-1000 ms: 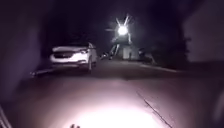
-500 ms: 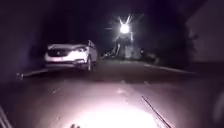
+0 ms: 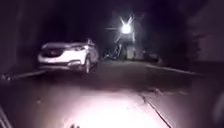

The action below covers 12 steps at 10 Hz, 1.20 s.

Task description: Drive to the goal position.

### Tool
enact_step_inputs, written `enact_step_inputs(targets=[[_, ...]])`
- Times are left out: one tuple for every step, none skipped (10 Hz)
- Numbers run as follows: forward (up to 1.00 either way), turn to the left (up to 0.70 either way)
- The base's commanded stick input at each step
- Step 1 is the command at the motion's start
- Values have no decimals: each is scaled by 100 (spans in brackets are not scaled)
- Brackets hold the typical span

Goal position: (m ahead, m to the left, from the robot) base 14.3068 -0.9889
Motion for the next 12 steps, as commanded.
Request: enact_step_inputs(targets=[[100,0],[100,0],[100,0],[100,0],[100,0],[100,0],[100,0],[100,0],[100,0],[100,0],[100,0],[100,0]])
